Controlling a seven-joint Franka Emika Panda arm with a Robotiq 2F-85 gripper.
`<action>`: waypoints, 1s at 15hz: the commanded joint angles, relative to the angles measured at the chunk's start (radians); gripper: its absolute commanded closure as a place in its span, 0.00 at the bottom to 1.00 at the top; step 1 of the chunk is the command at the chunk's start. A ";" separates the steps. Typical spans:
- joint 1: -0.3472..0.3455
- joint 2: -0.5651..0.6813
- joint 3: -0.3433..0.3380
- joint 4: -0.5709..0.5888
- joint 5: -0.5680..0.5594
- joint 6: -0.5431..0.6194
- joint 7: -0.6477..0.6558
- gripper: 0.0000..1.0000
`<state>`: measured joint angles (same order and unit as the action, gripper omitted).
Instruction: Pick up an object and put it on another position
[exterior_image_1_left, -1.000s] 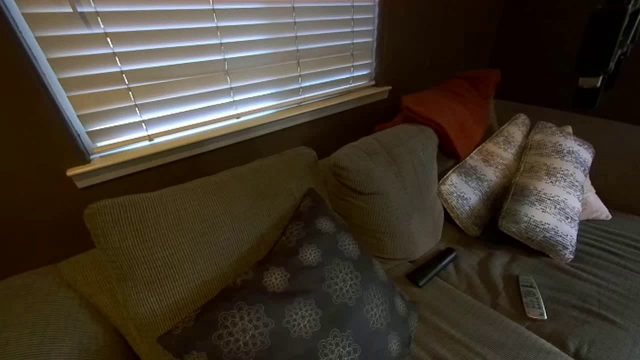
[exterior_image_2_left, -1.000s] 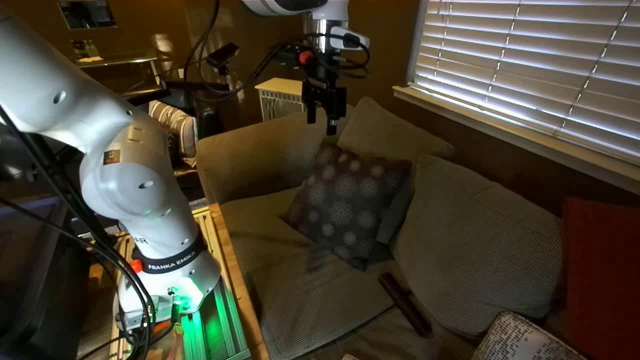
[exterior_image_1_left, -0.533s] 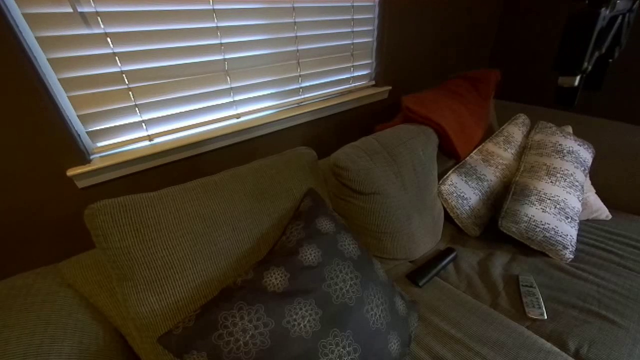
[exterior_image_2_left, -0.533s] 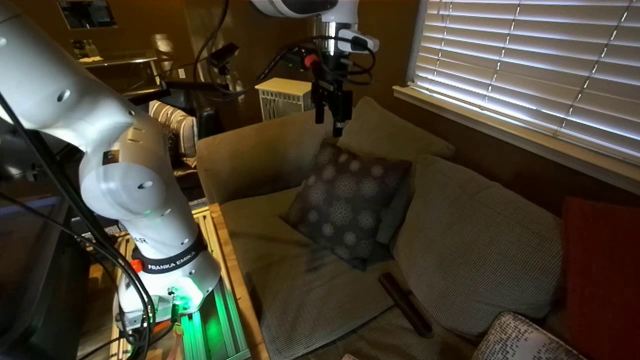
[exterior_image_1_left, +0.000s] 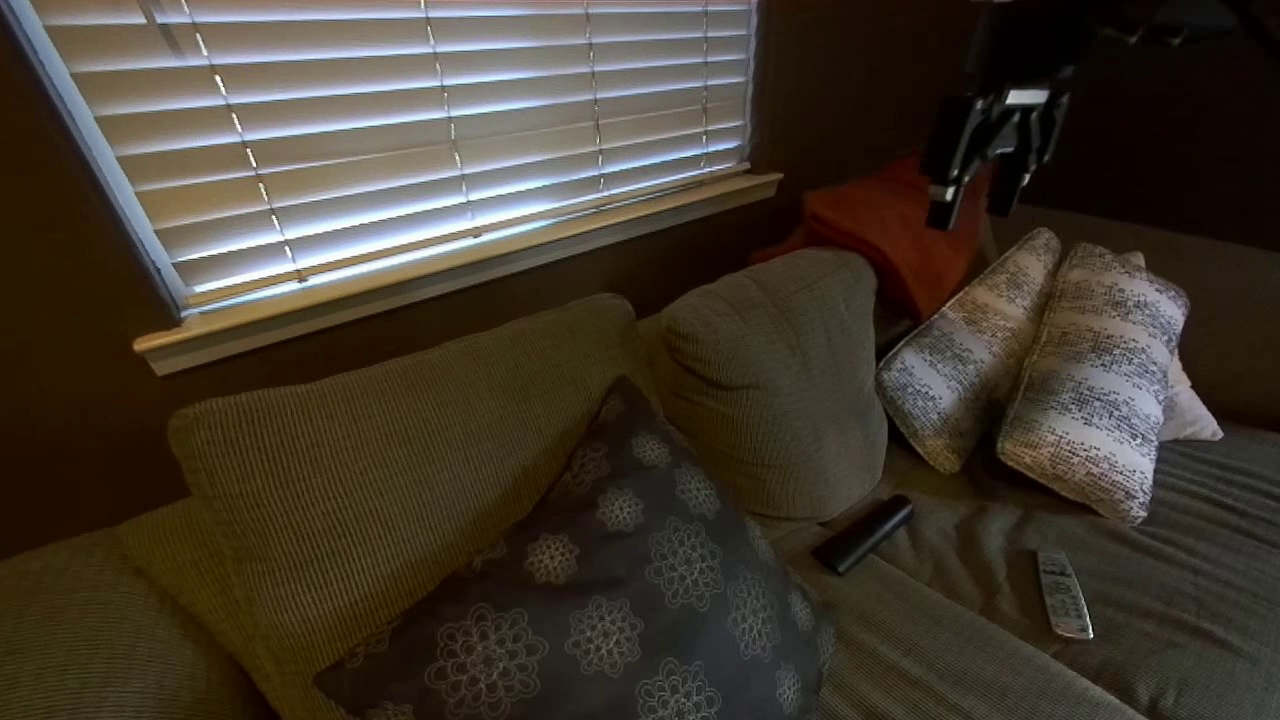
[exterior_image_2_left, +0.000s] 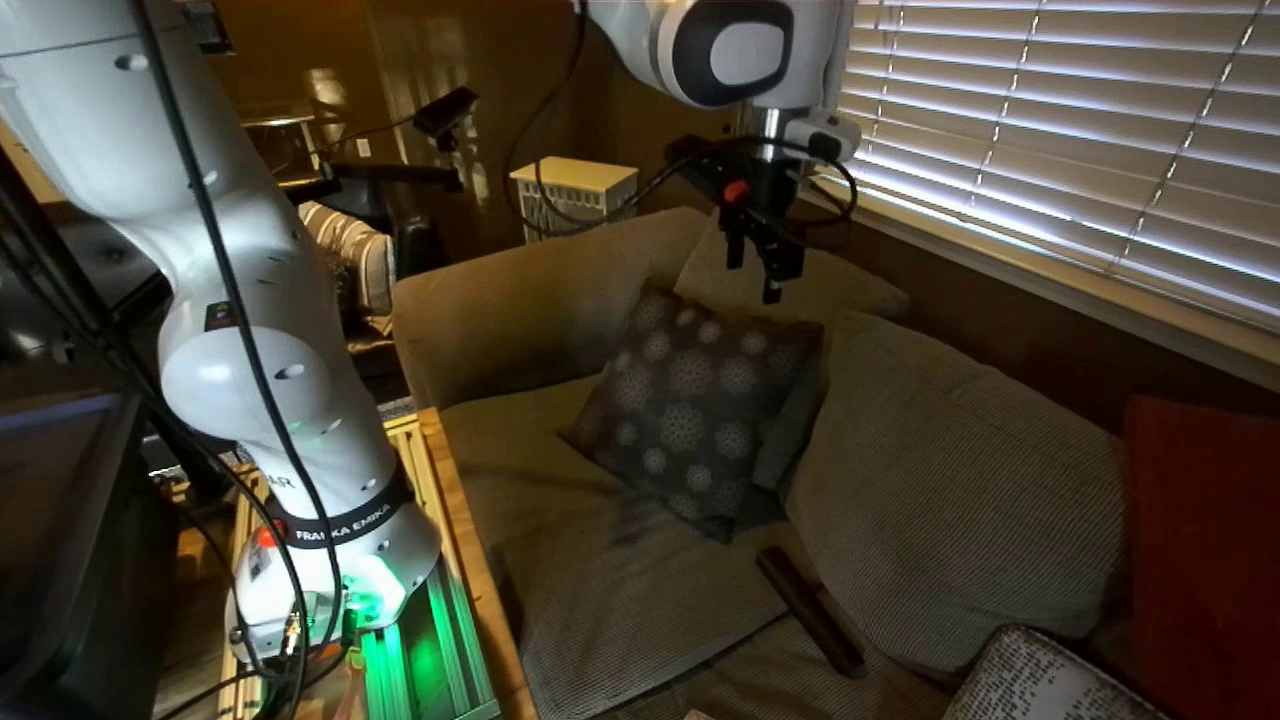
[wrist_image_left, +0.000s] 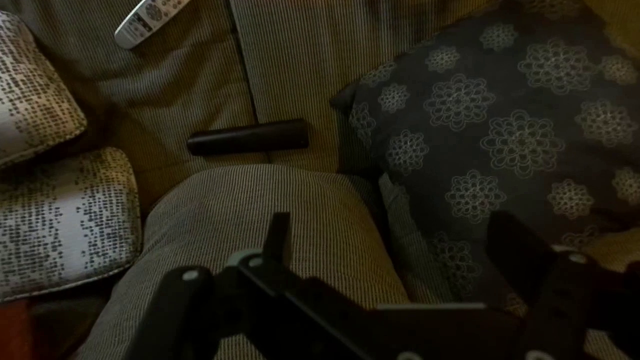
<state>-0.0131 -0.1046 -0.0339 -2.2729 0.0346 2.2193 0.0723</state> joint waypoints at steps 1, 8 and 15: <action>-0.014 0.183 -0.012 0.109 0.041 0.046 -0.028 0.00; -0.086 0.448 -0.042 0.258 0.071 0.069 -0.035 0.00; -0.143 0.539 -0.068 0.280 0.074 0.079 -0.008 0.00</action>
<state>-0.1610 0.4349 -0.0976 -1.9954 0.1070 2.3022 0.0665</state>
